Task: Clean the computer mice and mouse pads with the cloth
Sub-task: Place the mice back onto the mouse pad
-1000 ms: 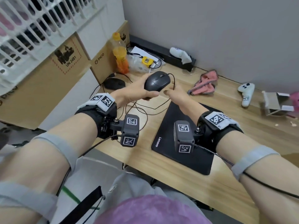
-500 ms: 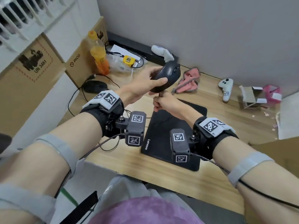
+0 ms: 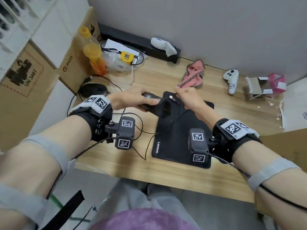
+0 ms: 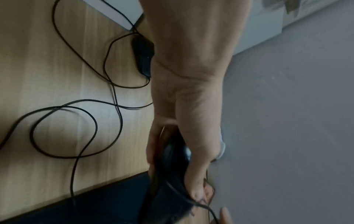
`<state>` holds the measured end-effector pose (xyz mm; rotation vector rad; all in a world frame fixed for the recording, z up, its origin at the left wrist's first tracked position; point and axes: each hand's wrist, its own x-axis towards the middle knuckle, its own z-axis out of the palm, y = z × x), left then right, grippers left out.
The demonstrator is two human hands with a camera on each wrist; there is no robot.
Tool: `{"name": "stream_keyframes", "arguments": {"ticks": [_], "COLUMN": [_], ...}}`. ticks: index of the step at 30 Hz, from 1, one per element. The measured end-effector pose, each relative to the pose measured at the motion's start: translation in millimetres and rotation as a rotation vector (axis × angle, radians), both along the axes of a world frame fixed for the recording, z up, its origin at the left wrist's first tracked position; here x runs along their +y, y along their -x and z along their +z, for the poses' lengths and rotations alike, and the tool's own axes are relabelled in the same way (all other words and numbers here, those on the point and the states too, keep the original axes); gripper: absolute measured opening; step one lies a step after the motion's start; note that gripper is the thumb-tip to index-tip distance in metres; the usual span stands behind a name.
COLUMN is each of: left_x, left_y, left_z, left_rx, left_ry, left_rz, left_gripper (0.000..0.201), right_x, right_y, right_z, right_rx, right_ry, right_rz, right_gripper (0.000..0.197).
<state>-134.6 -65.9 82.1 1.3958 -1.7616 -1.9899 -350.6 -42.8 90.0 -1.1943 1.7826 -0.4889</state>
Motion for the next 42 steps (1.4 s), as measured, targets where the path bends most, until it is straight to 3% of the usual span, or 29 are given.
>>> {"name": "stream_keyframes", "arguments": {"ticks": [2, 4, 7, 11, 14, 17, 19, 22, 26, 30, 33, 37, 38, 40, 42], "left_x": [2, 3, 1, -4, -4, 3, 6, 11, 15, 14, 15, 12, 8, -2, -8], "left_y": [-2, 0, 5, 9, 11, 7, 1, -6, -7, -7, -4, 16, 23, 32, 30], "left_z": [7, 14, 16, -5, -21, -22, -24, -24, -17, -15, -17, -9, -8, -14, -26], "left_rx": [0.168, 0.311, 0.454, 0.247, 0.025, -0.245, -0.296, -0.222, 0.066, 0.342, 0.451, 0.627, 0.616, 0.434, 0.153], "left_ry": [-0.146, -0.228, -0.256, -0.038, 0.205, 0.446, 0.433, 0.164, -0.240, -0.399, -0.425, -0.400, -0.358, -0.190, 0.036], "left_rz": [-0.021, -0.009, 0.202, 0.465, 0.537, 0.326, 0.069, -0.197, -0.197, -0.116, -0.063, 0.286, 0.405, 0.561, 0.536], "left_gripper": [0.042, 0.042, 0.042, 0.040, 0.041, 0.039, 0.036, 0.025, 0.030, 0.064, 0.089, 0.047, 0.038, 0.033, 0.036], "right_x": [3, 7, 14, 20, 27, 32, 30, 23, 26, 30, 32, 37, 38, 40, 42], "right_y": [-5, -14, -33, -50, -55, -56, -54, -45, -29, -27, -24, -32, -33, -33, -27], "right_z": [-4, -9, -17, -20, -15, -11, -9, -14, -25, -33, -37, -30, -30, -30, -31], "right_rx": [-0.064, -0.256, -0.471, -0.473, -0.400, -0.364, -0.288, -0.086, -0.025, -0.225, -0.425, -0.238, -0.204, -0.166, -0.192], "right_ry": [0.015, -0.028, -0.111, -0.244, -0.353, -0.424, -0.371, -0.233, -0.205, -0.204, -0.172, -0.163, -0.149, -0.154, -0.174], "right_rz": [-0.005, -0.115, -0.220, -0.066, 0.128, 0.264, 0.267, 0.159, 0.073, -0.097, -0.186, -0.069, -0.023, 0.071, 0.126], "right_gripper": [0.034, 0.030, 0.030, 0.031, 0.030, 0.040, 0.042, 0.040, 0.038, 0.024, 0.031, 0.039, 0.043, 0.045, 0.043]}}
